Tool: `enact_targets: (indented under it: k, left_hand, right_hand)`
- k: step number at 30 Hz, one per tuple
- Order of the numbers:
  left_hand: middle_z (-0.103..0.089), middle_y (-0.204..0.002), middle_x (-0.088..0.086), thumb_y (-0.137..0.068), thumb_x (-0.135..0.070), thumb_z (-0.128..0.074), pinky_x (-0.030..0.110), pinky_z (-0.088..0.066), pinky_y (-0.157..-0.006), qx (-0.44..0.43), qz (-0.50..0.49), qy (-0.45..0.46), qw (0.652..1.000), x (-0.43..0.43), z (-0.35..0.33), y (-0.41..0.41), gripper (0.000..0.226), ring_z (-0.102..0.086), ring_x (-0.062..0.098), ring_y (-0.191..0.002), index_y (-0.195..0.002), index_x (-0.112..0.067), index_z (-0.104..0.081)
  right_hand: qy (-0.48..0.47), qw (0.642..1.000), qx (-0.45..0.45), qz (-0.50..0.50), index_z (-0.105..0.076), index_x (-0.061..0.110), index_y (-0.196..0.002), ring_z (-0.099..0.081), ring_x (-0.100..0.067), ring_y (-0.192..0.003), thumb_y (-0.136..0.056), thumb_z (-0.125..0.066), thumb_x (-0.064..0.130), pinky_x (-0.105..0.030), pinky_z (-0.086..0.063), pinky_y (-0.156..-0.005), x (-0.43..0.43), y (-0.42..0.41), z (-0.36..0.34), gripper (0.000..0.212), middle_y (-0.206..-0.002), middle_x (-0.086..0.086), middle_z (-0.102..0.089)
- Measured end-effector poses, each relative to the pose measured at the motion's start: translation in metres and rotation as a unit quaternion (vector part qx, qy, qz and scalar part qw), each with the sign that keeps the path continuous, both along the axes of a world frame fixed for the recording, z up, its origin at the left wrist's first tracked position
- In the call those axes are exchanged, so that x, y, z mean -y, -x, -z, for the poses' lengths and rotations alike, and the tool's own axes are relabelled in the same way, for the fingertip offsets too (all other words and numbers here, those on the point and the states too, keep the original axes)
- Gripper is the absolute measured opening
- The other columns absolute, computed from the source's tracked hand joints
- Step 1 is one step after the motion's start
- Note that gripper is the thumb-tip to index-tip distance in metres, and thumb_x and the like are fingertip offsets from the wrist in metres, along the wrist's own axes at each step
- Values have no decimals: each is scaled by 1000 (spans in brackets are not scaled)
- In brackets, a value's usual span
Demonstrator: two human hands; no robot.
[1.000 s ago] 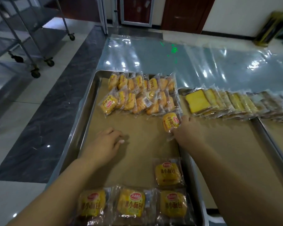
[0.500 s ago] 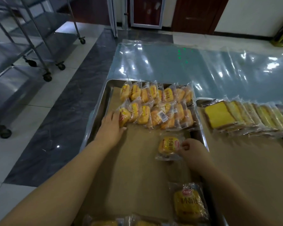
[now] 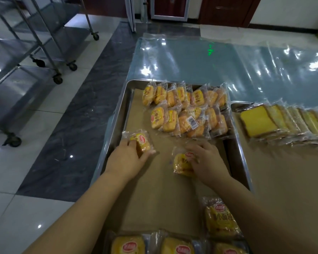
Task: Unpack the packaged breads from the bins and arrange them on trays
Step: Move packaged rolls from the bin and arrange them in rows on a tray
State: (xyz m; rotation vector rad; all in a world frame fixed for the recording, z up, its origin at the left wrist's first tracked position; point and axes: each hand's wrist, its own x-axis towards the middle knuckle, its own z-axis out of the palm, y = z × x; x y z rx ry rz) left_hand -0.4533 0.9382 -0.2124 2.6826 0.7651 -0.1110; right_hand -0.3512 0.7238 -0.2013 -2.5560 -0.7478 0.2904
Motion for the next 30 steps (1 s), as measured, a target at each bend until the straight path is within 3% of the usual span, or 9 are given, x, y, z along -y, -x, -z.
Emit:
enact_targets:
  k: [3, 7, 11, 14, 17, 21, 25, 30]
  left_hand:
    - [-56, -116, 9, -86, -64, -37, 36, -49, -78, -5, 19, -18, 1000, 7, -4, 4, 63, -55, 24, -98, -121, -13, -53]
    - [-43, -128, 6, -87, -44, -55, 38, -40, -96, 53, 83, -71, 993, 4, -9, 5, 52, -34, 26, -119, -132, -19, -46]
    - [-32, -146, -1, -96, -36, -42, 37, -35, -102, 22, 173, -27, 984, 3, -7, 7, 46, -31, 23, -130, -141, -25, -35]
    - [-39, -141, 1, -96, -44, -37, 38, -42, -94, -14, 139, -58, 988, 6, -6, 15, 48, -38, 25, -124, -140, -25, -35]
    - [-44, -132, 7, -92, -52, -39, 38, -42, -92, -30, 100, -99, 990, 12, -7, 27, 56, -38, 26, -120, -136, -19, -39]
    - [-35, -138, 8, -91, -50, -44, 36, -38, -101, -11, 95, -77, 992, 18, -2, 49, 60, -31, 25, -126, -134, -9, -41]
    - [-40, -134, 3, -92, -49, -43, 35, -42, -98, 7, 90, -29, 996, 24, 0, 73, 55, -43, 21, -121, -134, -13, -41]
    - [-39, -134, 3, -91, -53, -40, 34, -48, -89, 10, 82, -35, 996, 36, 4, 100, 55, -46, 20, -117, -134, -20, -41]
  right_hand:
    - [24, 998, 8, -50, -58, 24, -127, -40, -23, -121, -88, -59, 18, -36, -36, -100, 0, 6, 4, 39, -131, -1, -50]
    - [38, 998, -17, -45, -48, 30, -135, -26, -25, -134, -92, -53, 20, -39, -31, -105, 4, 12, 5, 45, -145, -3, -34]
    - [129, 985, -43, -104, -23, 28, -147, -5, -30, -143, -99, -37, 24, -42, -22, -111, -1, 24, 10, 50, -155, -4, -15]
    - [164, 976, -61, -126, -9, 28, -150, 6, -30, -144, -99, -34, 16, -44, -18, -113, -9, 33, 14, 58, -158, -3, 2]
    - [168, 975, -71, -125, -4, 27, -150, 6, -27, -145, -101, -29, 21, -42, -15, -113, -16, 40, 15, 55, -158, -2, 8]
    - [169, 974, -74, -136, -4, 26, -150, 7, -29, -144, -102, -28, 30, -43, -14, -114, -19, 53, 15, 54, -158, -5, 9]
    - [161, 976, -44, -143, -10, 24, -149, -8, -35, -141, -100, -33, 34, -44, -25, -110, -11, 75, 13, 55, -154, -11, -2]
    - [153, 980, -36, -125, -16, 26, -147, -26, -28, -130, -97, -39, 39, -42, -36, -101, 0, 102, 10, 56, -142, -10, -16]
